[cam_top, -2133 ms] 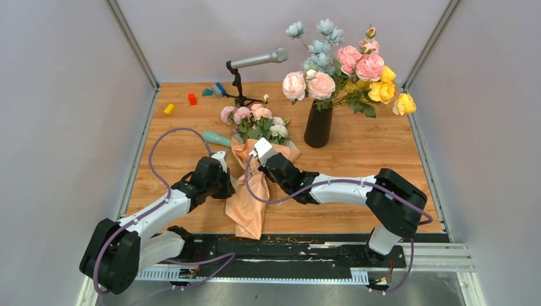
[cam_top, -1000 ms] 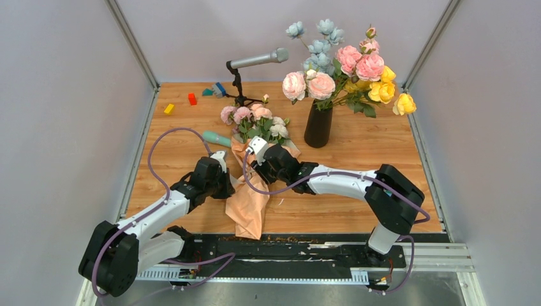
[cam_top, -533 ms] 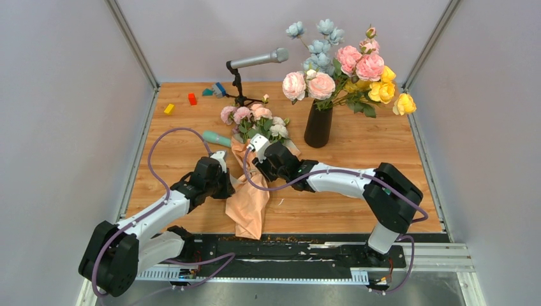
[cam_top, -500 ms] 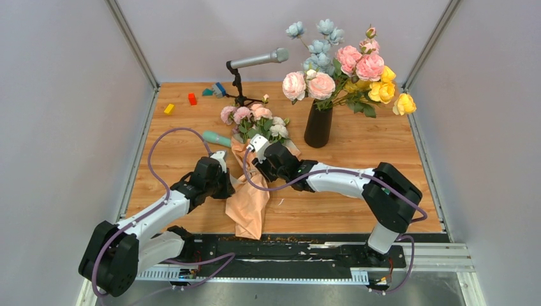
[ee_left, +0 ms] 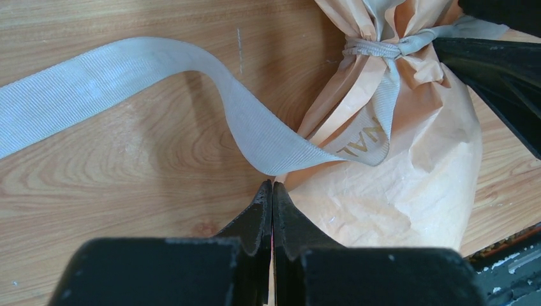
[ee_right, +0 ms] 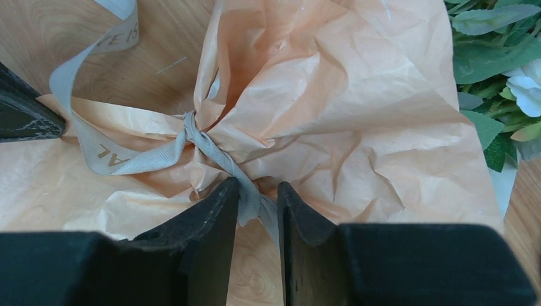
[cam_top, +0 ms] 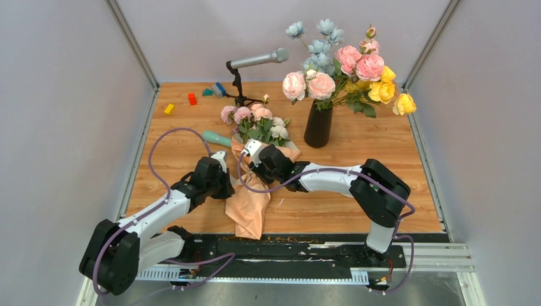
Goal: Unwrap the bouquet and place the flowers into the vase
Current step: Untie the ribbon from the wrapping paper.
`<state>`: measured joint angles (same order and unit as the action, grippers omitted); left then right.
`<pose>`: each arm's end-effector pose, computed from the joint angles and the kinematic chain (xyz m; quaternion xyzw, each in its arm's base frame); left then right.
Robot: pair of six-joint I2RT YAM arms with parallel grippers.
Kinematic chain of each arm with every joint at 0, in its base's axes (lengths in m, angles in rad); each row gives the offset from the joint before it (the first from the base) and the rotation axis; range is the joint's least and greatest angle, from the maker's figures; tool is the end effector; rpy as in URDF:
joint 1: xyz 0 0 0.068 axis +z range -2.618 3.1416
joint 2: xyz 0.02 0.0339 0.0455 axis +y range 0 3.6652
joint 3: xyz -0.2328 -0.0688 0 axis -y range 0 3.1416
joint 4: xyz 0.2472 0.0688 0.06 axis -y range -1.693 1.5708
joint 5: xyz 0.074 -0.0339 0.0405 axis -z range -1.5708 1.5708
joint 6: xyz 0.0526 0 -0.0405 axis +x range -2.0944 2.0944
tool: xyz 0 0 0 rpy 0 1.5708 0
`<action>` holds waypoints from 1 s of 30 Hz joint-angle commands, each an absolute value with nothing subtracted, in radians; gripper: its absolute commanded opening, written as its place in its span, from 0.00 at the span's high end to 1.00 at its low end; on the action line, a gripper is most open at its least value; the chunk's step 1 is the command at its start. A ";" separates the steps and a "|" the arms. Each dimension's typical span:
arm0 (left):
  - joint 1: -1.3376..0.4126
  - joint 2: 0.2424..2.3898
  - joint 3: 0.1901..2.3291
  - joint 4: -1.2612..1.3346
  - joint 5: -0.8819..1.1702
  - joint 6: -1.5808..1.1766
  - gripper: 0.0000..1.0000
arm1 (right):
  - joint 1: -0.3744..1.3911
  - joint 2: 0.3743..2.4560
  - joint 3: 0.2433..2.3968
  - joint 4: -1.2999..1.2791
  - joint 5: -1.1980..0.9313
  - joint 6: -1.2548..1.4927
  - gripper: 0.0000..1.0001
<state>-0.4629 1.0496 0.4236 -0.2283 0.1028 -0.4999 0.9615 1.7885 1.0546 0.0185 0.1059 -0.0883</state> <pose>0.1967 -0.1042 0.1239 0.0007 0.9354 -0.2048 0.2881 0.2274 0.3161 0.1369 -0.4364 0.7973 0.1315 0.3957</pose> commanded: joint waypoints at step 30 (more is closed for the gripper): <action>-0.459 1.085 0.433 -0.193 0.089 -0.508 1.00 | 1.062 1.808 1.010 0.166 0.781 -0.017 1.00</action>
<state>-0.4625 1.0824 0.4240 -0.1570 0.1112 -0.5102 1.0771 1.8126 1.0065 0.1627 0.6388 -0.0521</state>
